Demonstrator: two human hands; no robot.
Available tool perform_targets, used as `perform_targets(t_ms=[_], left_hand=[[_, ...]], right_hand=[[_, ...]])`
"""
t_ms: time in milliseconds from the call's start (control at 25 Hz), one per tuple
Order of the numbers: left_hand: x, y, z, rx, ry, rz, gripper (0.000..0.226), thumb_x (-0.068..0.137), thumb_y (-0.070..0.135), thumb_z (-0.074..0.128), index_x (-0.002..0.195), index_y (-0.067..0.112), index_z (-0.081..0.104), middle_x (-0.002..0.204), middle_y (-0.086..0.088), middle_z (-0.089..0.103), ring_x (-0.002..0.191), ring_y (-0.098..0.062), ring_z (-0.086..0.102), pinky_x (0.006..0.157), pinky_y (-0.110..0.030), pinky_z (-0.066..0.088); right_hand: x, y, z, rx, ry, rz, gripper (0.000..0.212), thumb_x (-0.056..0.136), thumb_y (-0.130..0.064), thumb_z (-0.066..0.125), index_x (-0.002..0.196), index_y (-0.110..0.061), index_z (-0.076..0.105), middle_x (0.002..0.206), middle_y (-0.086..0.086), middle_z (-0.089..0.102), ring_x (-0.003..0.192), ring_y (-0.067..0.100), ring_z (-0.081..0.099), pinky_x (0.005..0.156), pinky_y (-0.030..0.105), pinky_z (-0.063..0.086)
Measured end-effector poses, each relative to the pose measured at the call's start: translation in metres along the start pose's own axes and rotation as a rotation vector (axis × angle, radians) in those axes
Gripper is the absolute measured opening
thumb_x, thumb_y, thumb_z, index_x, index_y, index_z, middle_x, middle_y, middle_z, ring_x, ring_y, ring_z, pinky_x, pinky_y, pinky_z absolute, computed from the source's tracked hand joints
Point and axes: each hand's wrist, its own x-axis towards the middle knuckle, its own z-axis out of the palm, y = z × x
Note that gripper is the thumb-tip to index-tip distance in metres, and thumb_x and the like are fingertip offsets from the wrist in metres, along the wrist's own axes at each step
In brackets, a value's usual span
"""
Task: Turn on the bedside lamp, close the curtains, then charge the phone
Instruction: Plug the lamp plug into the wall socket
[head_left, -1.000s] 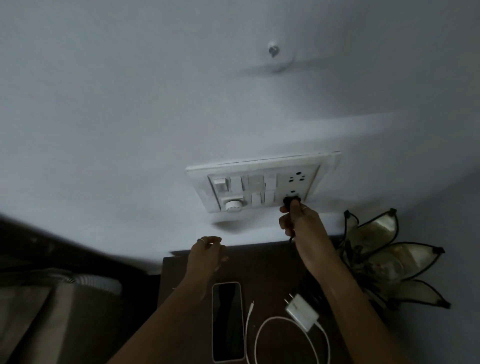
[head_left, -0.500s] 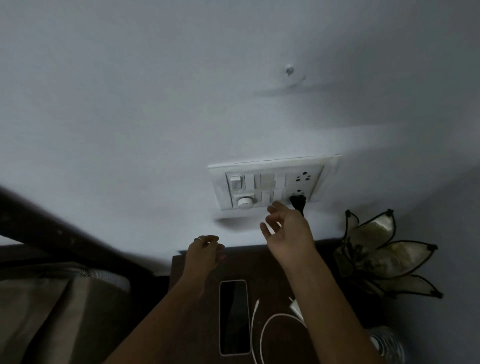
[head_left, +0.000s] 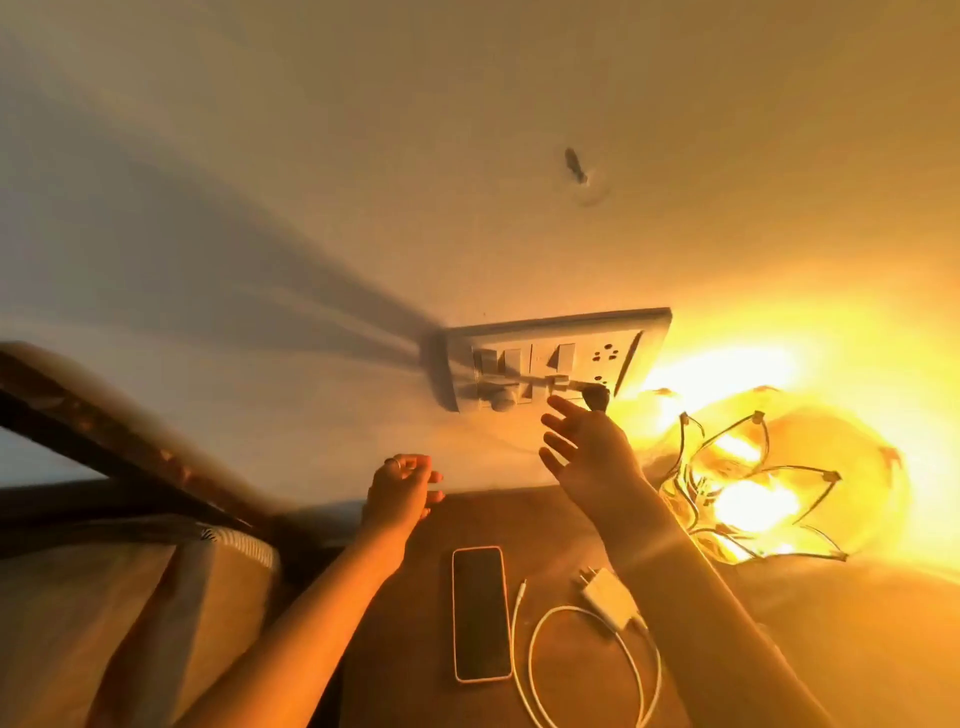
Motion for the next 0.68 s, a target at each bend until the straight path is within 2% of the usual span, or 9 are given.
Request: perform_targets(t_ms=[120,200,280,320,360,440,480,560,680], left_hand=[[-0.018,0.035,-0.016,-0.027,0.0,0.057,0.012,0.094,0.028,0.047,0.087,0.028,0.056,0.089,0.004,0.067,0.073,-0.009,0.064,0.056,-0.022,0.043],[-0.03,0.058,-0.025,-0.046,-0.001,0.095,0.013,0.095,0.026,0.046,0.085,0.026,0.055,0.089,0.001,0.067,0.071,-0.01,0.063,0.055,-0.022,0.043],[-0.043,0.079,-0.031,-0.044,-0.001,0.12,0.013,0.095,0.026,0.046,0.089,0.021,0.057,0.091,-0.003,0.067,0.07,-0.012,0.063,0.057,-0.022,0.045],[-0.049,0.089,-0.032,-0.044,-0.004,0.13,0.014,0.095,0.025,0.046,0.095,0.018,0.058,0.093,-0.004,0.066,0.07,-0.012,0.062,0.058,-0.023,0.045],[-0.057,0.098,-0.034,-0.044,-0.012,0.134,0.018,0.095,0.023,0.045,0.102,0.015,0.059,0.095,-0.005,0.066,0.07,-0.012,0.062,0.06,-0.024,0.045],[-0.073,0.117,-0.04,-0.02,-0.028,0.147,0.025,0.095,0.023,0.044,0.112,0.011,0.058,0.098,-0.006,0.065,0.07,-0.012,0.061,0.061,-0.024,0.045],[-0.08,0.125,-0.045,0.006,-0.038,0.153,0.027,0.095,0.023,0.044,0.114,0.01,0.058,0.1,-0.006,0.065,0.071,-0.012,0.061,0.061,-0.024,0.045],[-0.094,0.144,-0.062,0.07,-0.085,0.141,0.029,0.095,0.028,0.044,0.116,0.01,0.056,0.103,-0.006,0.065,0.075,-0.014,0.062,0.064,-0.026,0.046],[-0.113,0.169,-0.092,0.13,-0.149,0.107,0.032,0.095,0.036,0.044,0.112,0.012,0.056,0.106,-0.005,0.065,0.081,-0.017,0.063,0.069,-0.029,0.047]], right_hand=[[-0.014,-0.009,-0.002,-0.28,-0.01,-0.103,0.028,0.097,-0.011,0.041,0.117,-0.008,0.059,0.108,0.008,0.055,0.107,0.026,0.05,0.097,0.039,0.043],[-0.022,-0.017,-0.008,-0.508,-0.025,-0.182,0.024,0.096,-0.006,0.04,0.106,-0.007,0.063,0.094,0.006,0.057,0.092,0.023,0.052,0.092,0.037,0.048],[-0.028,-0.027,-0.017,-0.718,-0.032,-0.26,0.022,0.094,-0.006,0.043,0.098,-0.009,0.064,0.087,0.002,0.056,0.074,0.012,0.051,0.07,0.018,0.05],[-0.035,-0.034,-0.02,-0.823,-0.02,-0.31,0.023,0.093,-0.007,0.044,0.104,-0.008,0.064,0.09,0.001,0.058,0.071,0.007,0.049,0.06,0.013,0.047],[-0.043,-0.04,-0.023,-0.942,-0.014,-0.372,0.027,0.092,-0.009,0.045,0.112,-0.007,0.063,0.099,0.004,0.061,0.073,0.006,0.051,0.058,0.011,0.045],[-0.06,-0.053,-0.026,-1.122,0.001,-0.425,0.034,0.093,-0.01,0.042,0.123,-0.006,0.057,0.122,0.012,0.06,0.099,0.021,0.06,0.073,0.011,0.045],[-0.068,-0.06,-0.024,-1.2,-0.01,-0.421,0.035,0.094,-0.01,0.041,0.126,-0.006,0.055,0.129,0.015,0.058,0.113,0.028,0.056,0.086,0.021,0.046],[-0.086,-0.076,-0.017,-1.348,-0.07,-0.333,0.036,0.097,-0.012,0.039,0.129,-0.003,0.051,0.133,0.017,0.054,0.122,0.029,0.052,0.102,0.031,0.041],[-0.115,-0.101,0.006,-1.554,-0.223,-0.265,0.034,0.097,-0.02,0.043,0.125,-0.002,0.053,0.127,0.019,0.057,0.11,0.029,0.058,0.093,0.036,0.048]])
